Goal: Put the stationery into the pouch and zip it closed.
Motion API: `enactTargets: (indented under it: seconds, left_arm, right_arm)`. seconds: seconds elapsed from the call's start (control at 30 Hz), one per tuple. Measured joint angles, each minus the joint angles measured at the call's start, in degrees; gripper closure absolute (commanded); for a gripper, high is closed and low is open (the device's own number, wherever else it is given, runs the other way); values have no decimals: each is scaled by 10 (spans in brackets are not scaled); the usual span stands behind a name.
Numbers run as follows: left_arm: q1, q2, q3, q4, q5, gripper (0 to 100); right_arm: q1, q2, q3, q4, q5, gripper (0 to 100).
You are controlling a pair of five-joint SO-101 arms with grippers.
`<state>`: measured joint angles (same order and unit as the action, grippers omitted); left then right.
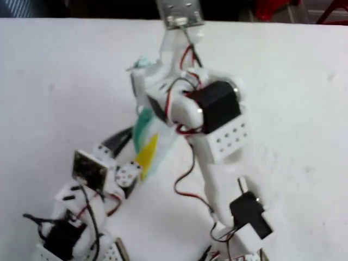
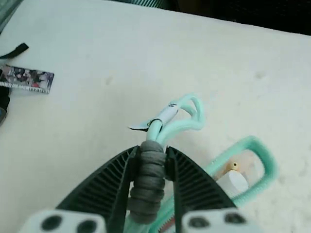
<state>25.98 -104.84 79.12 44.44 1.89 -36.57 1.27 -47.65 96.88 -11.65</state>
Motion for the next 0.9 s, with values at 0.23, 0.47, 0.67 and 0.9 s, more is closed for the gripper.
enactTargets:
  seconds: [0.23, 0.47, 0.67, 0.9]
  left_arm:
    - [59, 0, 21, -22, -76, 978]
    - [59, 0, 21, -18, -82, 977]
    - [49, -1, 4, 14, -82, 977]
    - [25, 0, -4, 23, -82, 977]
  right_arm:
    - [-6, 0, 5, 0, 19, 981]
    - [69, 0, -30, -2, 21, 981]
    - [117, 0, -33, -4, 56, 981]
    - [168, 0, -32, -13, 89, 981]
